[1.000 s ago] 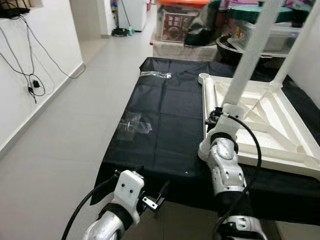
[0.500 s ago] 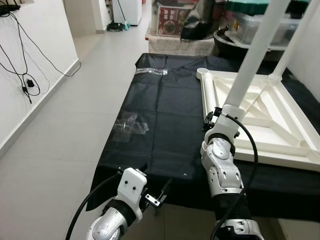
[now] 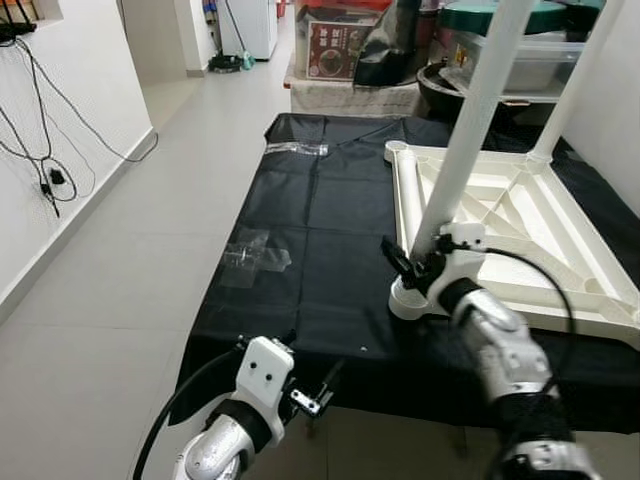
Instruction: Building children table
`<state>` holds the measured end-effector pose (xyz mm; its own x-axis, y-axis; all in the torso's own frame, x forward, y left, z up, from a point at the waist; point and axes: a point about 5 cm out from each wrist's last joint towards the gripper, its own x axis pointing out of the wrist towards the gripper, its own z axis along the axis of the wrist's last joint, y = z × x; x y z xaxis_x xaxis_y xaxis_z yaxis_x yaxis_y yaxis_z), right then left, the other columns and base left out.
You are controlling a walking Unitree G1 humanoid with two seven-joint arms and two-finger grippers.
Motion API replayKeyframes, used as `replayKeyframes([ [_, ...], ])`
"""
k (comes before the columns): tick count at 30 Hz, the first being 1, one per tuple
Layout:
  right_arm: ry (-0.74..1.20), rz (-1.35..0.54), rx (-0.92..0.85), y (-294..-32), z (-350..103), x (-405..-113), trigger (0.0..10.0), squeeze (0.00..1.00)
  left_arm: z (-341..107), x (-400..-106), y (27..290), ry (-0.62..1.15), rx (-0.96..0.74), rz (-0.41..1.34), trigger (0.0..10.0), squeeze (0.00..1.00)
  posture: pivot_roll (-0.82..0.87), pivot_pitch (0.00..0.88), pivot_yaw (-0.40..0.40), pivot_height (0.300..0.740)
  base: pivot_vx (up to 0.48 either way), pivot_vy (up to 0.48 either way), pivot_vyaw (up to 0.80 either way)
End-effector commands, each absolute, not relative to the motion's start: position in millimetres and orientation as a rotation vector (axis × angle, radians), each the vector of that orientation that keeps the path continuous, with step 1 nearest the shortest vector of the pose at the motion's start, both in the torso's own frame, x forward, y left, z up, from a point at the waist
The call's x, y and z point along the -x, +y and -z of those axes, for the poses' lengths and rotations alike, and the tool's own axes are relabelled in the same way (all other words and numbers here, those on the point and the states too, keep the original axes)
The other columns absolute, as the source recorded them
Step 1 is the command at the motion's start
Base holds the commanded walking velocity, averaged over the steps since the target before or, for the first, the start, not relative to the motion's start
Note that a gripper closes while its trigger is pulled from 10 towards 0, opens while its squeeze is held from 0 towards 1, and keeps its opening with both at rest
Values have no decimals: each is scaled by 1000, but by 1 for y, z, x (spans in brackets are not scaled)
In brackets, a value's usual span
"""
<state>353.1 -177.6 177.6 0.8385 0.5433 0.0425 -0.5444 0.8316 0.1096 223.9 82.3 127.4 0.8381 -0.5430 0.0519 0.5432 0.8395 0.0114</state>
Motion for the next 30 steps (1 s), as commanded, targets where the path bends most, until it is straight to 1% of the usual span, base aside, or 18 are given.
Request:
replayKeyframes([
  [1, -3, -746, -149, -159, -183, -353, 10000, 0, -123, -224, 82, -35, 13, 579, 10000, 0, 111, 45, -43, 740, 0, 0, 0],
  [2, 4, -830, -134, -159, -188, -355, 10000, 0, -122, -224, 82, -35, 12, 579, 10000, 0, 114, 43, -46, 740, 0, 0, 0],
  [3, 4, -830, -134, -159, -188, -355, 10000, 0, -122, -224, 82, -35, 12, 579, 10000, 0, 114, 43, -46, 740, 0, 0, 0],
  [6, 31, -1021, -80, -155, -197, -358, 10000, 0, -122, -224, 82, -36, 11, 579, 10000, 0, 117, 44, -44, 740, 0, 0, 0],
  [10, 37, -1194, -47, -146, -202, -358, 10000, 0, -122, -223, 82, -38, 10, 582, 10000, 0, 132, 46, -45, 740, 0, 0, 0],
  [12, 35, -1221, -44, -144, -203, -358, 10000, 0, -123, -223, 82, -39, 10, 582, 10000, 0, 132, 46, -45, 740, 0, 0, 0],
  [17, 50, -1321, -18, -128, -201, -357, 10000, 0, -123, -221, 83, -40, 13, 583, 10000, 0, 138, 53, -47, 740, 0, 0, 0],
  [18, 51, -1330, -18, -126, -199, -357, 588, 0, -123, -221, 83, -39, 13, 584, 10000, 0, 140, 55, -48, 740, 0, 0, 0],
  [19, 48, -1330, -15, -124, -197, -357, 0, 0, -123, -221, 83, -39, 13, 584, 10000, 0, 140, 55, -48, 740, 0, 0, 0],
  [22, 27, -1333, -22, -119, -189, -352, 0, 0, -123, -220, 82, -38, 14, 585, 10000, 0, 137, 57, -46, 740, 0, 0, 0],
  [26, 11, -1303, -30, -120, -184, -350, 0, 0, -123, -220, 82, -37, 15, 586, 10000, 0, 132, 56, -45, 740, 0, 0, 0],
  [28, -17, -1216, -57, -121, -182, -352, 0, 0, -123, -221, 82, -37, 15, 589, 10000, 0, 130, 55, -43, 740, 0, 0, 0],
  [29, -33, -1123, -76, -122, -182, -355, 0, 0, -123, -221, 82, -36, 15, 590, 10000, 0, 128, 56, -46, 740, 0, 0, 0],
  [30, -33, -1123, -76, -122, -182, -355, 0, 0, -123, -221, 82, -36, 15, 590, 10000, 0, 128, 56, -46, 740, 0, 0, 0],
])
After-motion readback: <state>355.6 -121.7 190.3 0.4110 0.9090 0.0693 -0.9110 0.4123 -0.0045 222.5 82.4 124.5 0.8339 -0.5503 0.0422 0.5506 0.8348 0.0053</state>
